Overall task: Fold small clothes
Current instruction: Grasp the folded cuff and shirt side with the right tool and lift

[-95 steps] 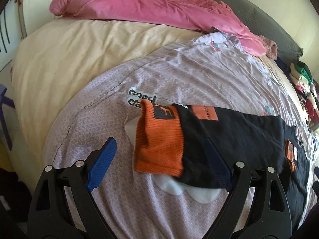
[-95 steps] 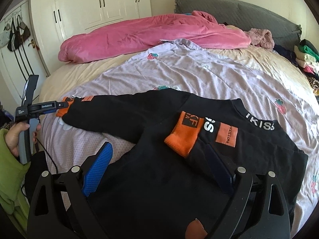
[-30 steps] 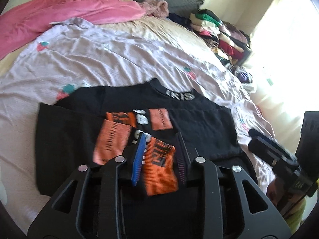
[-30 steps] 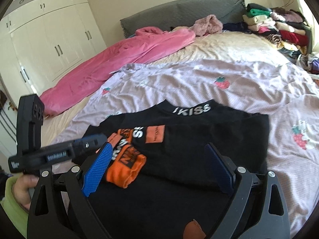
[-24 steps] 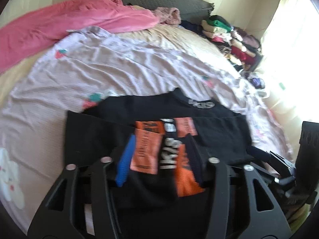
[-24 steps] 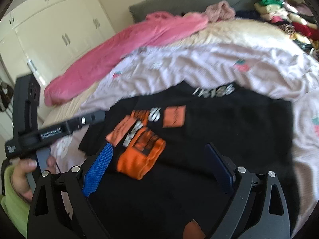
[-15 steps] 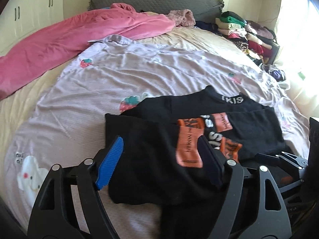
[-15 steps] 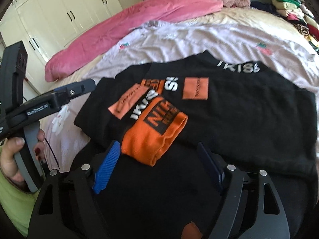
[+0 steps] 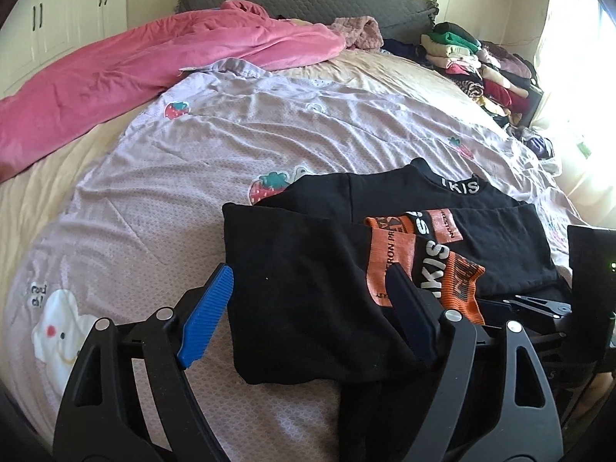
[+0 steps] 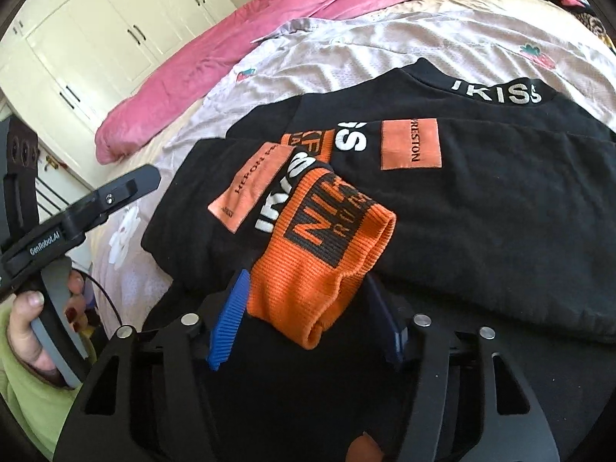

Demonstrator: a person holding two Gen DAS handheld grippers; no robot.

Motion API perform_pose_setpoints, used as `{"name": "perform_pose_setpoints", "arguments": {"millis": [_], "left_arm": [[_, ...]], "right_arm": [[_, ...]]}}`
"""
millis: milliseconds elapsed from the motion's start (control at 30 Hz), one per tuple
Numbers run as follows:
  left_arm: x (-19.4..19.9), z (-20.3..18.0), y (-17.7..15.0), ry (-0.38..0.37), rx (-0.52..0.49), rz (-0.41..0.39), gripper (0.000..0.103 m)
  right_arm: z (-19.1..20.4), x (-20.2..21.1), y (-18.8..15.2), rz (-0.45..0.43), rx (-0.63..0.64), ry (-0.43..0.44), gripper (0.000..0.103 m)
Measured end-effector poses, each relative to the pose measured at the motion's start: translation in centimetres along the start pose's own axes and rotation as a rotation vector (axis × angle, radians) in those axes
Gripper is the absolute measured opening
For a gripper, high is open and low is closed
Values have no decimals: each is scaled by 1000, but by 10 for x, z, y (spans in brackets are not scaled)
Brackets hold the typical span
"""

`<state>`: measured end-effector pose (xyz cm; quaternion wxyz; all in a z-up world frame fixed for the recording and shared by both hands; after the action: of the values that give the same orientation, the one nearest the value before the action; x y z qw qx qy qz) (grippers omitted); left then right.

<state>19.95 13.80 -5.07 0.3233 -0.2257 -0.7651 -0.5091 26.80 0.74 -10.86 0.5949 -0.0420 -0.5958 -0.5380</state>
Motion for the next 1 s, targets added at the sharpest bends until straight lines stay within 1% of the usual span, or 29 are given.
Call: {"name": "perform_pose_setpoints", "arguments": {"millis": [67, 100, 133, 167, 200, 233, 400, 600, 700, 733, 800, 1000], "left_arm": [[0, 4, 2, 0, 13, -1, 74], [0, 5, 2, 0, 18, -2, 74], [0, 6, 3, 0, 25, -3, 74], [1, 7, 3, 0, 29, -6, 74], [2, 8, 4, 1, 31, -7, 74], [2, 9, 3, -1, 35, -6, 74], [5, 12, 6, -3, 45, -9, 74], [8, 13, 7, -5, 51, -12, 74], [6, 13, 7, -5, 52, -10, 74], [8, 13, 6, -12, 57, -7, 74], [9, 11, 6, -14, 56, -6, 74], [11, 2, 2, -21, 44, 2, 74]], "right_arm": [[-4, 1, 0, -13, -21, 13, 51], [-5, 2, 0, -16, -27, 16, 44], [-6, 2, 0, -18, -32, 21, 32], [-6, 2, 0, -19, -32, 23, 26], [-5, 3, 0, -21, -31, 29, 17], [-3, 4, 1, -25, -28, 42, 15], [6, 18, 7, -66, 16, 19, 13], [2, 55, 22, -172, 51, -66, 13], [-8, 74, 27, -223, 38, -97, 12], [-12, 82, 29, -242, 34, -116, 8], [-21, 96, 30, -269, 31, -163, 7], [-57, 129, 26, -320, -31, -265, 5]]}}
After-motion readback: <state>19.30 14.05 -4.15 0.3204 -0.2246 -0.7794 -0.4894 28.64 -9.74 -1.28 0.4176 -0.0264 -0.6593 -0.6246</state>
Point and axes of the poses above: each gripper's, at about its wrist camera, not at the fingertips, and x roughly against the way its jaws point, z to its left, y to its top, the point moved 4 cm from there along -x, roughly the way its jaws point, and after that the axes turned 13 degrees about x, right-handed, at the moved point
